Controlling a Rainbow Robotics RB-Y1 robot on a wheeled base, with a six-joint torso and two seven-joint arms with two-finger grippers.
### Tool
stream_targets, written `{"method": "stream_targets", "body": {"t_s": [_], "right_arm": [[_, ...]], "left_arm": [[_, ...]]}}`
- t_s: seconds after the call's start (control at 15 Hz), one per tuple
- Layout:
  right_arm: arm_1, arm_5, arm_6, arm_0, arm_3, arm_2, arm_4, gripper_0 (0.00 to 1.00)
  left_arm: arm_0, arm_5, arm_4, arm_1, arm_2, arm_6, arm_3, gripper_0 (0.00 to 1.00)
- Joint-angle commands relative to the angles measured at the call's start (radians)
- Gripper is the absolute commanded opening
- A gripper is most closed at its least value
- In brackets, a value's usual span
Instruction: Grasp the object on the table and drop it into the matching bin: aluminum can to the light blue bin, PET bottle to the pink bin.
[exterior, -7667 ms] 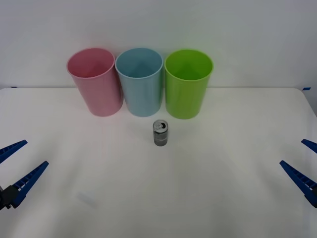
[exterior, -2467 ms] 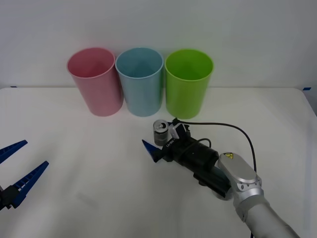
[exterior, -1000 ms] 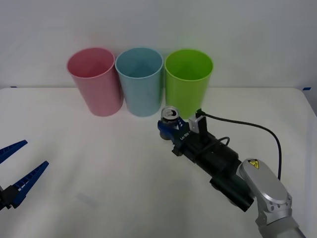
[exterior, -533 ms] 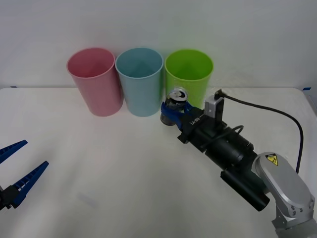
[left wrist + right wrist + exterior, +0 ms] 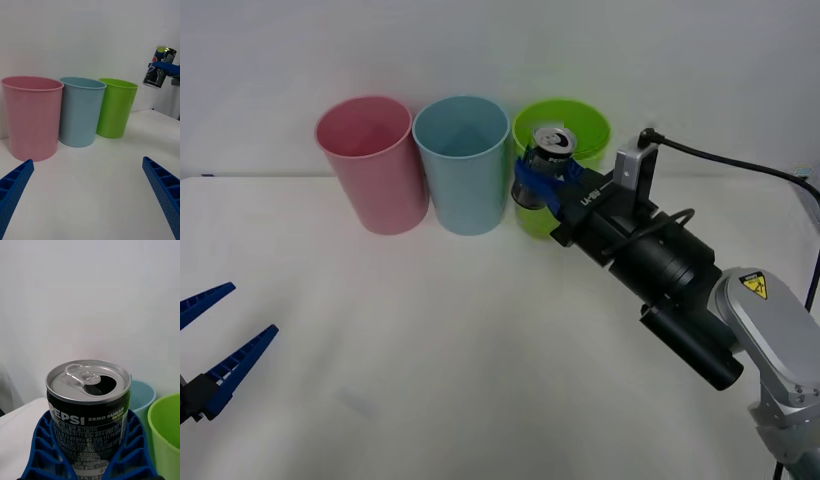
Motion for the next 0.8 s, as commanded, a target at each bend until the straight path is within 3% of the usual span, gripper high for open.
{"method": "stream_targets", "body": {"t_s": [0.07, 0.4, 0.8], "right_arm": [[-0.017, 0.034, -0.097, -0.067, 0.020, 0.009, 0.048, 0.00], [0.029, 0.034, -0.122, -0.252, 0.208, 0.013, 0.073, 0.00], [0.170, 0.099, -0.119, -0.462, 0.477, 0.012, 0.142, 0.00]], "left_arm": [[0.000, 0.000, 0.000, 0.000, 0.000, 0.000, 0.000, 1.00], [0.000, 0.000, 0.000, 0.000, 0.000, 0.000, 0.000, 1.00], [0.000, 0.000, 0.000, 0.000, 0.000, 0.000, 0.000, 1.00]]}}
